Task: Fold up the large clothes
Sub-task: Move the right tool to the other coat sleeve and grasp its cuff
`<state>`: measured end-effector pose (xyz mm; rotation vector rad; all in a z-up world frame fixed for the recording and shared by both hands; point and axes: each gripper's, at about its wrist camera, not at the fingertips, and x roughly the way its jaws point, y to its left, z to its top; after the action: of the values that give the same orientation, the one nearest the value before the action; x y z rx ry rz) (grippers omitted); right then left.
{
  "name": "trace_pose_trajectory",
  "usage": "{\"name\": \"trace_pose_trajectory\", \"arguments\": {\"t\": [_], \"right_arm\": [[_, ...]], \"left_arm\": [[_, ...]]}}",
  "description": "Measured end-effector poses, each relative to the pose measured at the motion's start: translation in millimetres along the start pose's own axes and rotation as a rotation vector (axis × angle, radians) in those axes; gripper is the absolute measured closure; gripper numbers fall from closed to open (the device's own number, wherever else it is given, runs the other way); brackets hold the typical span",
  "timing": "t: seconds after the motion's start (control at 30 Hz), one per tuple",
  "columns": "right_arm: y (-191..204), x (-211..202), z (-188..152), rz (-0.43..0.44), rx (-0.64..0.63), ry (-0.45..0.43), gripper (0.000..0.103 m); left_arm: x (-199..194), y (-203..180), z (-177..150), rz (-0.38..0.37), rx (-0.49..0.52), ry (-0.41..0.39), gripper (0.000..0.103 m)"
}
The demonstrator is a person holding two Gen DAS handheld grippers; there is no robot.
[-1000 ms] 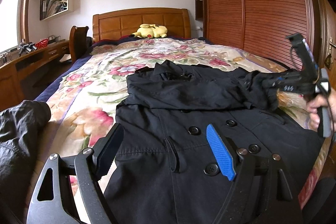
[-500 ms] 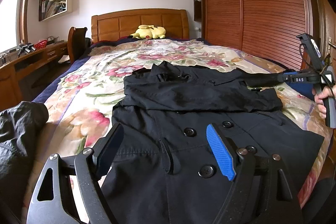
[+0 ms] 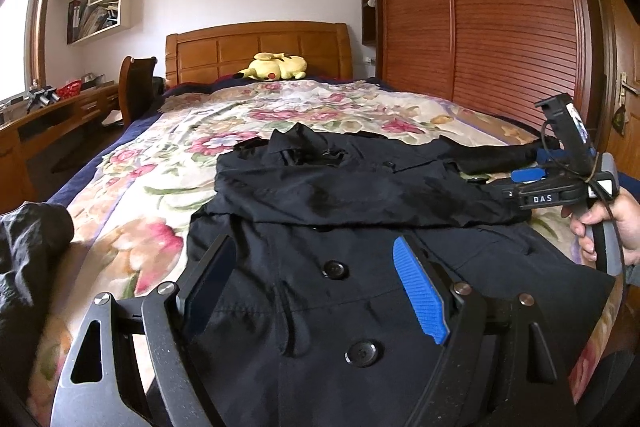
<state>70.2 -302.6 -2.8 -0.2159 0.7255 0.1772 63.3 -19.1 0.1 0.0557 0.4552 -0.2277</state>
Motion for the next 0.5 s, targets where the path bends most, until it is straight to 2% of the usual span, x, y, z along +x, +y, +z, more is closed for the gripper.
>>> {"name": "trace_pose_trajectory", "arguments": {"t": [0.3,0.5], "right_arm": [[-52,24,5,-0.076,0.039,0.003,0.035],[-103,38,10,-0.125,0.079,0.000,0.035]], "left_arm": [[16,-17,6,-0.024,0.002,0.003,0.021],[26,-27,10,-0.041,-0.002,0.007,0.021]]}}
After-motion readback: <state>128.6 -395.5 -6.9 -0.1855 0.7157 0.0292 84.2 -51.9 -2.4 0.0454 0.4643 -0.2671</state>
